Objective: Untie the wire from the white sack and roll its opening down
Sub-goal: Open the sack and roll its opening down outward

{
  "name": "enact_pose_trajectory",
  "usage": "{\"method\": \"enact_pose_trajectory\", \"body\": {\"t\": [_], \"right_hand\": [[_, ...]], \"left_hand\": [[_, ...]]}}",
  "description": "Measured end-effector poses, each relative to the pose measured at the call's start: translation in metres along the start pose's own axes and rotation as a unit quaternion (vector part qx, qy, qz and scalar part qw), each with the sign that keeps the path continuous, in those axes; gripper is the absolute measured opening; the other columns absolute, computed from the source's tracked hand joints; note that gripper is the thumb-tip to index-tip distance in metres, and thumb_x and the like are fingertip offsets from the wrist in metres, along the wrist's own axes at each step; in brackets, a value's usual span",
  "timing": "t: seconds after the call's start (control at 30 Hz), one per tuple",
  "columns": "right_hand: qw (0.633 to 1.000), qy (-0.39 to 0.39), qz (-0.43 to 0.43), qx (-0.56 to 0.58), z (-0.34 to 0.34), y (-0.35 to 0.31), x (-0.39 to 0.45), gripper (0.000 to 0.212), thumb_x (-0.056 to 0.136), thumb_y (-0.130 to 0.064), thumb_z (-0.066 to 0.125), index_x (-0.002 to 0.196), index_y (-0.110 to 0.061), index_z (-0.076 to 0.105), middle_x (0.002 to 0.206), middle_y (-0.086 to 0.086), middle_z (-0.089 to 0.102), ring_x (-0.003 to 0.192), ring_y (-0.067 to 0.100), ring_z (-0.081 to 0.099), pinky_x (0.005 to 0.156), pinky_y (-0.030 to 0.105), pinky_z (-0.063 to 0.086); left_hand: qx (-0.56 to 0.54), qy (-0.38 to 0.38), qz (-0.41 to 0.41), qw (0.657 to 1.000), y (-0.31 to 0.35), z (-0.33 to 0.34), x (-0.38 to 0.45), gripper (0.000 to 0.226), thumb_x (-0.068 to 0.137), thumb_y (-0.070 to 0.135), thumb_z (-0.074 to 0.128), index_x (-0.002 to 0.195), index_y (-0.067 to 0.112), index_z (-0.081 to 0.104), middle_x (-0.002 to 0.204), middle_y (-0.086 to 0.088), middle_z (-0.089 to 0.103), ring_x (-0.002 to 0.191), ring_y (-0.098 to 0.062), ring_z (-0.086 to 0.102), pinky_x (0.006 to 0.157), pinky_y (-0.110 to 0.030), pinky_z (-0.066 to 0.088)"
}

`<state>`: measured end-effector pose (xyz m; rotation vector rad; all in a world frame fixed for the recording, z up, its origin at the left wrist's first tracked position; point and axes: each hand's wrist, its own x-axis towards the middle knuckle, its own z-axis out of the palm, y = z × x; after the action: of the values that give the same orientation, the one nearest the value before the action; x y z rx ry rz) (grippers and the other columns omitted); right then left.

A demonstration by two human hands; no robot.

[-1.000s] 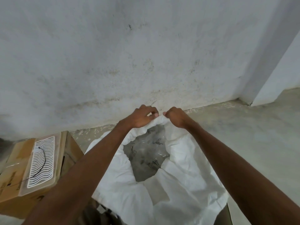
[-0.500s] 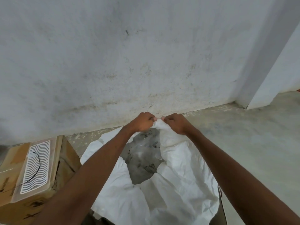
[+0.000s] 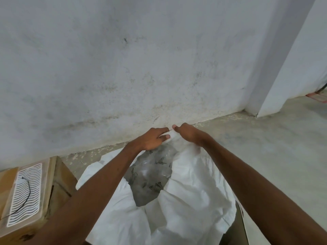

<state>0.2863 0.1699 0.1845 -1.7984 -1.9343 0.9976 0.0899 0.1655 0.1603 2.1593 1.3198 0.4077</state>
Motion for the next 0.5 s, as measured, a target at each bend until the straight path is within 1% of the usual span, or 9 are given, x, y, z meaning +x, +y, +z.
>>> {"method": "enact_pose_trajectory", "body": {"t": [0.07, 0.1, 0.13, 0.17, 0.23, 0.3, 0.37, 0.43, 0.5], "right_hand": [[1.0, 0.006, -0.027, -0.003, -0.004, 0.0, -0.01, 0.061, 0.102, -0.06, 0.037, 0.071, -0.01, 0.054, 0.073, 0.006, 0.059, 0.065, 0.017, 0.054, 0.067, 0.032, 0.042], [0.998, 0.022, -0.048, -0.032, -0.004, 0.003, -0.014, 0.062, 0.102, -0.061, 0.037, 0.07, -0.01, 0.054, 0.072, 0.005, 0.059, 0.067, 0.019, 0.055, 0.067, 0.034, 0.043], [0.994, 0.045, -0.066, -0.076, -0.001, 0.007, -0.017, 0.061, 0.102, -0.061, 0.038, 0.074, -0.01, 0.057, 0.078, 0.007, 0.062, 0.073, 0.021, 0.058, 0.072, 0.036, 0.046], [0.988, 0.071, -0.076, -0.116, 0.004, 0.013, -0.02, 0.059, 0.102, -0.06, 0.037, 0.079, -0.01, 0.059, 0.085, 0.008, 0.064, 0.081, 0.024, 0.06, 0.078, 0.039, 0.049], [0.983, 0.097, -0.065, -0.144, 0.016, 0.026, -0.024, 0.056, 0.102, -0.06, 0.033, 0.078, -0.014, 0.054, 0.087, 0.009, 0.062, 0.086, 0.029, 0.062, 0.084, 0.044, 0.052], [0.986, 0.096, -0.045, -0.127, 0.022, 0.031, -0.029, 0.057, 0.103, -0.061, 0.029, 0.073, -0.016, 0.05, 0.085, 0.011, 0.061, 0.083, 0.03, 0.064, 0.084, 0.045, 0.053], [0.988, 0.105, -0.039, -0.108, 0.018, 0.029, -0.033, 0.061, 0.102, -0.063, 0.028, 0.076, -0.014, 0.052, 0.091, 0.014, 0.065, 0.086, 0.032, 0.065, 0.085, 0.043, 0.053], [0.994, 0.093, -0.031, -0.055, 0.009, 0.023, -0.037, 0.063, 0.102, -0.064, 0.028, 0.072, -0.014, 0.051, 0.087, 0.011, 0.064, 0.084, 0.028, 0.063, 0.08, 0.039, 0.049], [0.998, 0.054, -0.014, -0.001, 0.001, 0.019, -0.039, 0.068, 0.1, -0.069, 0.027, 0.075, -0.013, 0.058, 0.085, 0.006, 0.065, 0.083, 0.023, 0.063, 0.078, 0.036, 0.046]], "left_hand": [[-0.016, 0.03, -0.037, 0.999, 0.001, 0.001, 0.004, 0.042, 0.106, 0.034, 0.047, 0.141, 0.013, 0.056, 0.144, -0.009, 0.057, 0.127, -0.023, 0.055, 0.106, -0.035, 0.04], [-0.035, 0.044, -0.048, 0.997, 0.0, 0.0, 0.005, 0.034, 0.105, 0.031, 0.048, 0.125, 0.013, 0.067, 0.129, -0.01, 0.066, 0.11, -0.021, 0.062, 0.096, -0.035, 0.044], [-0.047, 0.05, -0.057, 0.996, -0.003, -0.004, 0.006, 0.028, 0.103, 0.028, 0.049, 0.098, 0.012, 0.072, 0.101, -0.012, 0.071, 0.085, -0.018, 0.06, 0.079, -0.034, 0.044], [-0.049, 0.055, -0.072, 0.995, -0.005, -0.008, 0.007, 0.031, 0.099, 0.024, 0.051, 0.072, 0.013, 0.062, 0.073, -0.009, 0.061, 0.067, -0.016, 0.049, 0.067, -0.034, 0.036], [-0.023, 0.042, -0.094, 0.994, -0.006, -0.014, 0.01, 0.039, 0.093, 0.019, 0.052, 0.057, 0.016, 0.039, 0.059, -0.002, 0.041, 0.06, -0.017, 0.034, 0.061, -0.034, 0.026], [0.019, 0.007, -0.094, 0.995, -0.006, -0.014, 0.013, 0.035, 0.094, 0.023, 0.051, 0.061, 0.016, 0.042, 0.065, -0.001, 0.045, 0.063, -0.018, 0.039, 0.063, -0.034, 0.029], [0.033, -0.005, -0.084, 0.996, -0.004, -0.012, 0.012, 0.021, 0.096, 0.03, 0.049, 0.077, 0.022, 0.056, 0.083, 0.002, 0.059, 0.078, -0.019, 0.054, 0.07, -0.034, 0.039], [-0.006, 0.01, -0.043, 0.999, 0.0, -0.009, 0.008, 0.011, 0.097, 0.031, 0.05, 0.093, 0.033, 0.06, 0.097, 0.005, 0.064, 0.091, -0.02, 0.06, 0.076, -0.036, 0.046], [-0.066, 0.029, 0.006, 0.997, 0.007, -0.005, 0.002, 0.013, 0.1, 0.032, 0.051, 0.105, 0.037, 0.061, 0.105, 0.005, 0.067, 0.098, -0.017, 0.063, 0.084, -0.034, 0.049]]}}
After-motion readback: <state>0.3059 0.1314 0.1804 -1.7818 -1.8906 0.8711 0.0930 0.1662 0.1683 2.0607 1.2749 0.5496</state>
